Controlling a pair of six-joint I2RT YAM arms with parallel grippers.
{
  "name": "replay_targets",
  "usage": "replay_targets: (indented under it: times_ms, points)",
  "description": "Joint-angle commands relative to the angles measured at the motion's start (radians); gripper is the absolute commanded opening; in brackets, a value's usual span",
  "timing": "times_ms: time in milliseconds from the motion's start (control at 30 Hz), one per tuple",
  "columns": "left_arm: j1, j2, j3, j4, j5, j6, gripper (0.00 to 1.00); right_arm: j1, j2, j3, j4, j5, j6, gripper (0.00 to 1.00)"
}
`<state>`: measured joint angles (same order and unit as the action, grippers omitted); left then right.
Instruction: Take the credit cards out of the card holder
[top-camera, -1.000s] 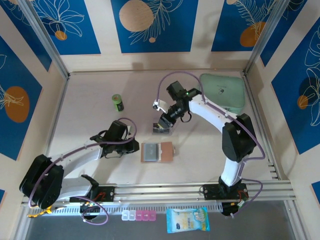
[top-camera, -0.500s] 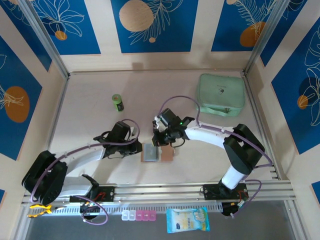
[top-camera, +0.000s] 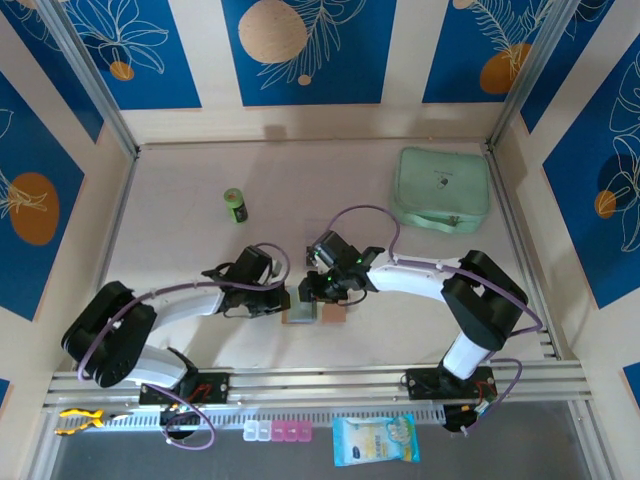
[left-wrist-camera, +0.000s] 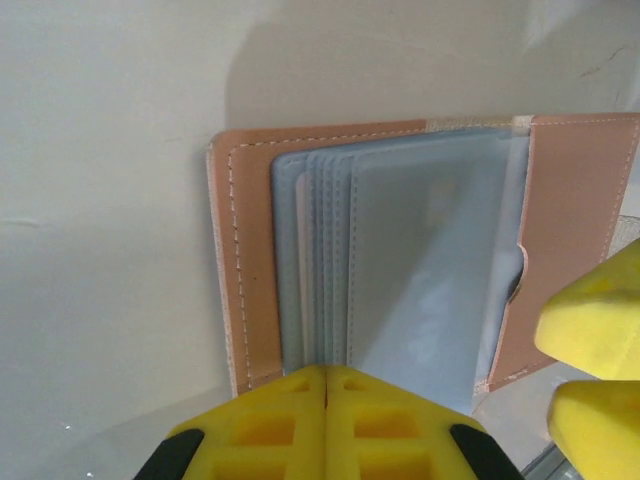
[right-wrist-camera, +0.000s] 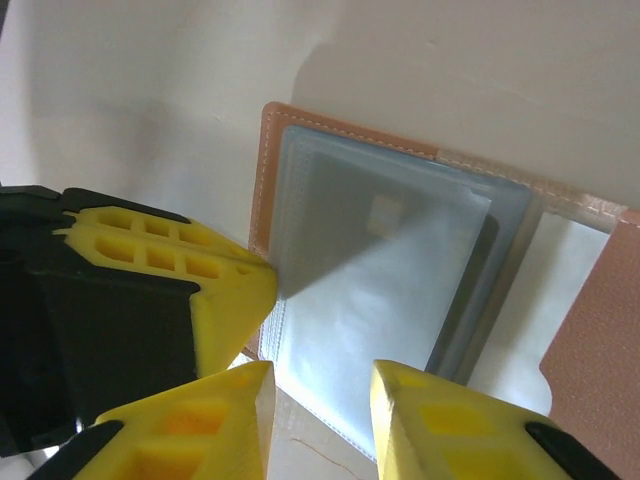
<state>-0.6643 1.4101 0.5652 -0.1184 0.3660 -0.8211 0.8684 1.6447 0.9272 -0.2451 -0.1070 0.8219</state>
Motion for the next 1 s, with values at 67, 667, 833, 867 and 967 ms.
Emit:
replay_targets:
  times_ms: [67,667,833,867,967]
  points:
    - [-0.011,0.011,0.019,-0.010,0.000,0.002,0.06,0.004,0.011,-0.005,0.034,-0.037,0.019,0.30]
    - [-0.017,-0.006,-0.013,-0.019,-0.009,-0.004,0.06,0.024,0.055,0.008,-0.011,-0.005,0.035,0.29]
    - [-0.016,-0.004,-0.013,-0.027,-0.015,0.003,0.06,0.024,0.066,0.005,-0.019,-0.002,0.033,0.28]
    - [-0.016,0.001,-0.010,-0.029,-0.017,0.006,0.06,0.026,0.067,0.006,-0.027,0.006,0.032,0.28]
    - [-0.015,0.011,-0.005,-0.032,-0.017,0.010,0.06,0.030,0.057,0.008,-0.057,0.038,0.029,0.28]
